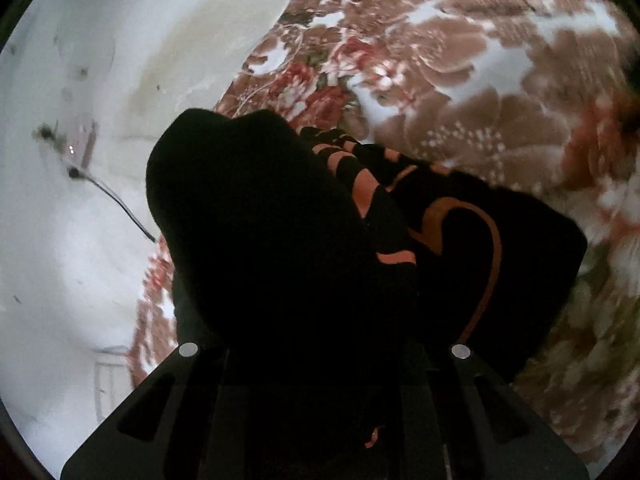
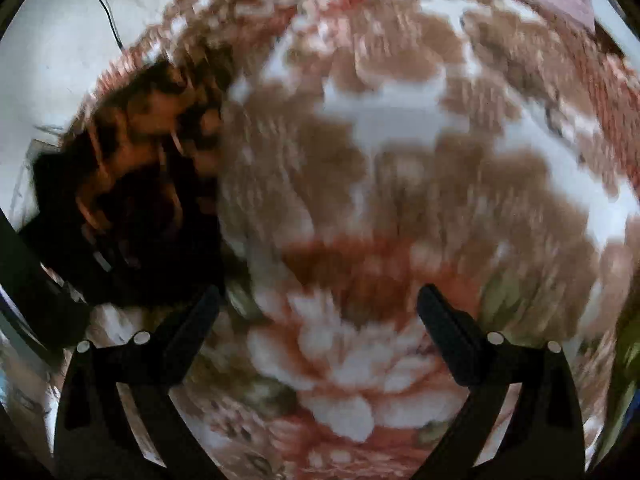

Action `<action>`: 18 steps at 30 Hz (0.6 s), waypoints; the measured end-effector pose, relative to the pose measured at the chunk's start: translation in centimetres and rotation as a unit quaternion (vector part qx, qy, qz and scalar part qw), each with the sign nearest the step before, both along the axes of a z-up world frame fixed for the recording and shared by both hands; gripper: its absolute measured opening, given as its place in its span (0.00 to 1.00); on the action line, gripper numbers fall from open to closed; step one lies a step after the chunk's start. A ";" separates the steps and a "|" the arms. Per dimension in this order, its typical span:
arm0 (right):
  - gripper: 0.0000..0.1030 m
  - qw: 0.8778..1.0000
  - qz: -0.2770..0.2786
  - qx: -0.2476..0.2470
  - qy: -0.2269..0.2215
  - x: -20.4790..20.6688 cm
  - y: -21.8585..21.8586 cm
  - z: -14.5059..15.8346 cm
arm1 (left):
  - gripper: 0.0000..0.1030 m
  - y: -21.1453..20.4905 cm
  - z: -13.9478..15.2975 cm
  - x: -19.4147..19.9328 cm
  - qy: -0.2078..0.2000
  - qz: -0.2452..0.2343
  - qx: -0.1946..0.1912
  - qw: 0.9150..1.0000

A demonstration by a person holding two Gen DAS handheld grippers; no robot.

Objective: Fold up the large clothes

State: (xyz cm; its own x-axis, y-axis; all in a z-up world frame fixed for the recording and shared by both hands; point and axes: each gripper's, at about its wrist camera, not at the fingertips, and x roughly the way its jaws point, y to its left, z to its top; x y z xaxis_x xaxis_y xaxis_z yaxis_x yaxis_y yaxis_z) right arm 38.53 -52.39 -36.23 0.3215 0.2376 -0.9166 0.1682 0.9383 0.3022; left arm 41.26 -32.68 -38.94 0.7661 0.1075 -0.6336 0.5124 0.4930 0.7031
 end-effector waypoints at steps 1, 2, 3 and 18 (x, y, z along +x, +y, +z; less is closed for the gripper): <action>0.95 1.000 0.008 0.018 -0.014 1.2 0.0 1.4 | 0.14 -0.2 -0.2 -0.3 -0.008 -0.005 0.012 1.000; 0.95 0.999 0.013 0.039 -0.022 2.0 0.0 2.2 | 0.14 -0.5 -0.6 -0.7 -0.020 -0.013 0.030 0.999; 0.95 0.996 0.019 0.079 -0.031 3.2 0.4 3.4 | 0.14 -0.5 -0.9 -1.0 -0.025 -0.019 0.038 0.999; 0.95 0.968 0.112 0.215 0.067 15.5 9.0 1.1 | 0.14 0.4 -1.1 -5.4 -0.049 -0.112 0.014 0.992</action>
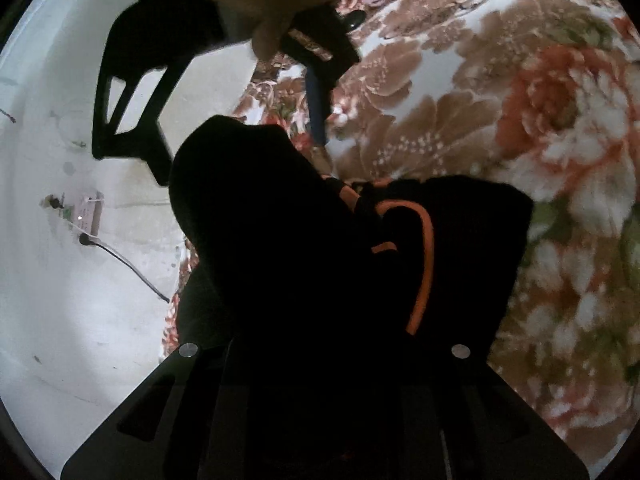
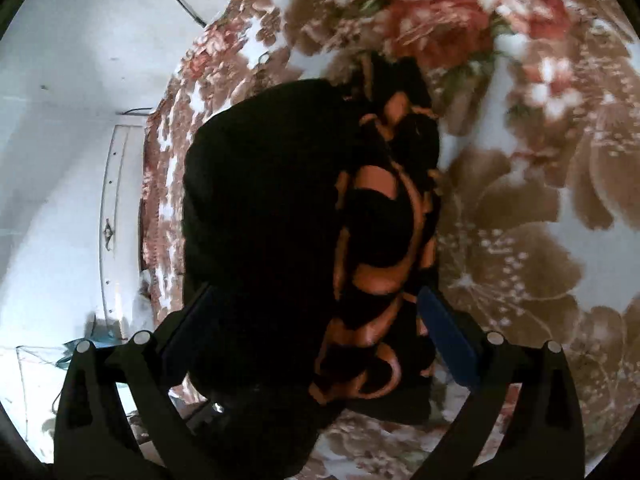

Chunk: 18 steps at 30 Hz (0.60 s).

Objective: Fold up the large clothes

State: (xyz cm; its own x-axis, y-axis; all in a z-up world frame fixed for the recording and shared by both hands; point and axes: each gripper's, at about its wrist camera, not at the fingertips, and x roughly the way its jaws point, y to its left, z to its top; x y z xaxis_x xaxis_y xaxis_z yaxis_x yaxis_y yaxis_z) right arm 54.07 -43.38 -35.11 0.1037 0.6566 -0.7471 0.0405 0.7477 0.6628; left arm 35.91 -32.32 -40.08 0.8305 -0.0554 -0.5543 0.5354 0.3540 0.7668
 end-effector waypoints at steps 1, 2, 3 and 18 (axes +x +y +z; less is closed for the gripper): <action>0.95 1.000 0.002 0.022 0.003 0.3 0.3 0.0 | 0.14 0.1 -0.4 -0.4 -0.003 -0.006 0.004 1.000; 0.95 1.000 0.003 0.029 0.004 0.6 0.5 -0.2 | 0.14 0.1 -0.8 -0.5 -0.003 -0.011 0.005 1.000; 0.95 1.000 0.004 0.027 0.002 1.0 0.8 -0.1 | 0.15 0.1 -1.0 -0.8 -0.003 -0.016 0.005 1.000; 0.13 0.994 0.093 -0.051 0.009 1.7 3.2 -0.3 | 0.14 -1.6 1.2 -1.0 -0.013 -0.048 -0.030 0.998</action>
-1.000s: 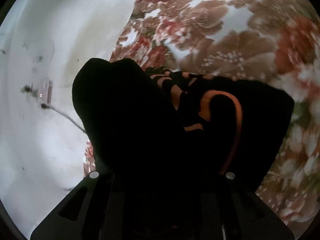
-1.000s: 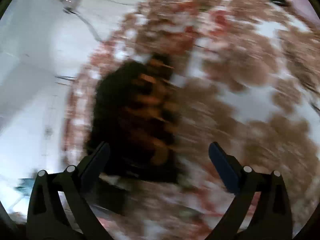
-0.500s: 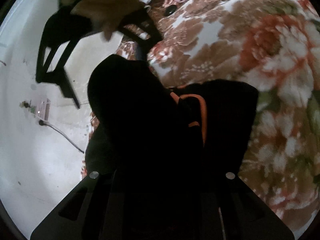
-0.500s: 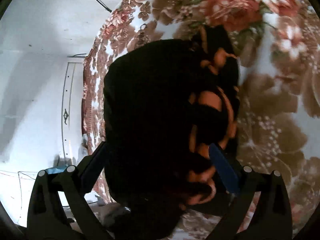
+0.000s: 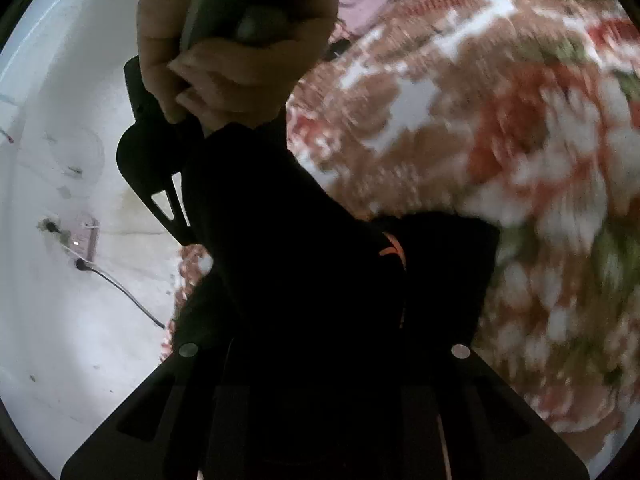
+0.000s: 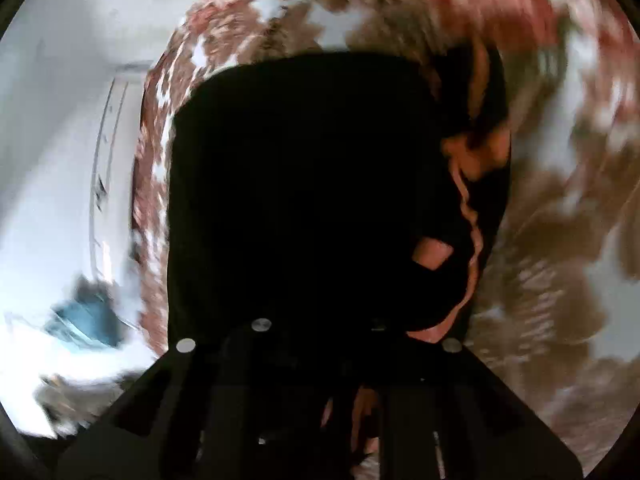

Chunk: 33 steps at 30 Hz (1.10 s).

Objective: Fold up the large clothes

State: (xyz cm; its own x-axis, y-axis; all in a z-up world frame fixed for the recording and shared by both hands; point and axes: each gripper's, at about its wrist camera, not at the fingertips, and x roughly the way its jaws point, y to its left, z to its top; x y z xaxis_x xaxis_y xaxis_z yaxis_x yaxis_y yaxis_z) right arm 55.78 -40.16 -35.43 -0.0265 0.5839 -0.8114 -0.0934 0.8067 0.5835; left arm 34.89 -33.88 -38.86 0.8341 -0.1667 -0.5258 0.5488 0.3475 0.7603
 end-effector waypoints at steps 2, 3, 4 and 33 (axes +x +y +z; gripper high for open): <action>0.13 0.999 0.020 -0.020 -0.026 -0.2 0.0 1.3 | 0.16 -1.0 -0.3 0.5 0.013 0.014 0.015 1.000; 0.13 0.999 0.027 -0.034 -0.030 -0.2 0.0 0.7 | 0.18 -1.4 -1.1 0.5 0.016 0.019 0.027 0.999; 0.13 0.998 0.032 -0.051 -0.027 -0.3 0.0 -0.7 | 0.23 -1.7 -2.1 0.4 0.021 0.021 0.033 0.999; 0.17 0.964 0.033 -0.239 -0.113 -7.5 -5.3 2.2 | 0.79 12.0 1.3 4.9 0.140 0.094 -0.194 0.966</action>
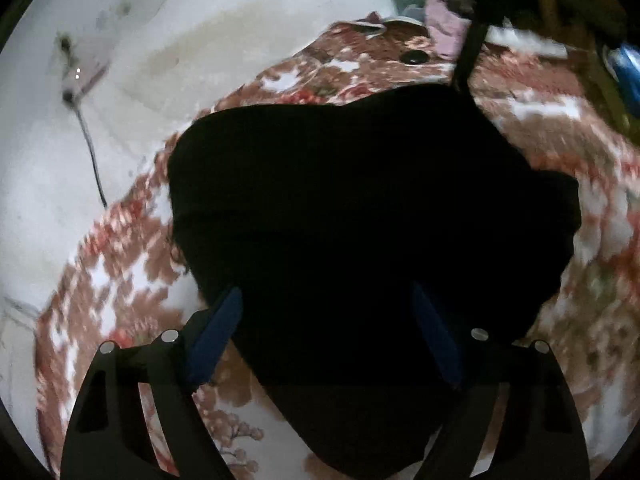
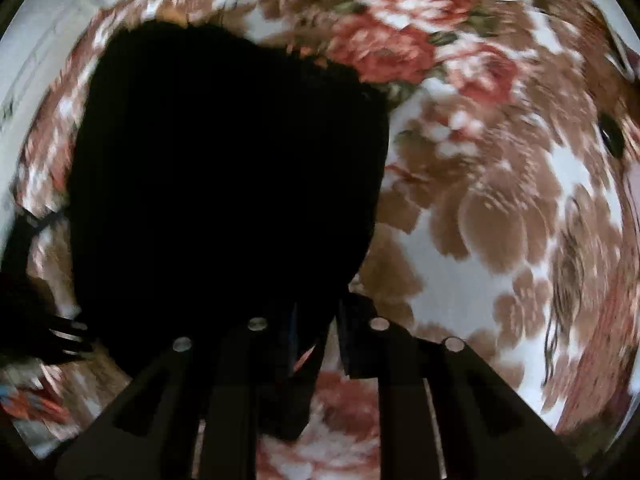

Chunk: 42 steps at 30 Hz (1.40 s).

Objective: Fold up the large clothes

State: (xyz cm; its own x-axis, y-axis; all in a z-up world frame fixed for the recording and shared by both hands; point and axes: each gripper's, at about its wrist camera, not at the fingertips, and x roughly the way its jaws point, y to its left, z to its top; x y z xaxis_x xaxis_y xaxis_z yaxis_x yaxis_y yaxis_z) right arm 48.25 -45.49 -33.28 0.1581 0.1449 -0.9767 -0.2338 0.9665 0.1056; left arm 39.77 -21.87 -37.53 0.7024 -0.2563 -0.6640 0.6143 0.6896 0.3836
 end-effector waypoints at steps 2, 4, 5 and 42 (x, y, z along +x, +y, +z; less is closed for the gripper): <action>0.21 0.998 -0.019 0.061 -0.017 -1.6 0.5 2.3 | 0.79 0.2 -0.1 0.3 0.005 0.005 -0.006 1.000; 0.32 0.994 -0.024 0.105 -0.031 -2.4 2.0 3.3 | 0.84 1.1 0.3 1.4 0.033 0.021 -0.024 0.999; 0.34 0.993 -0.019 0.109 -0.042 -2.6 3.2 3.4 | 0.85 1.5 0.5 2.1 0.044 0.026 -0.028 0.998; 0.72 0.978 -0.033 -0.138 -0.152 10.8 4.7 -5.7 | 0.96 7.3 -0.1 8.3 0.159 0.096 -0.150 0.971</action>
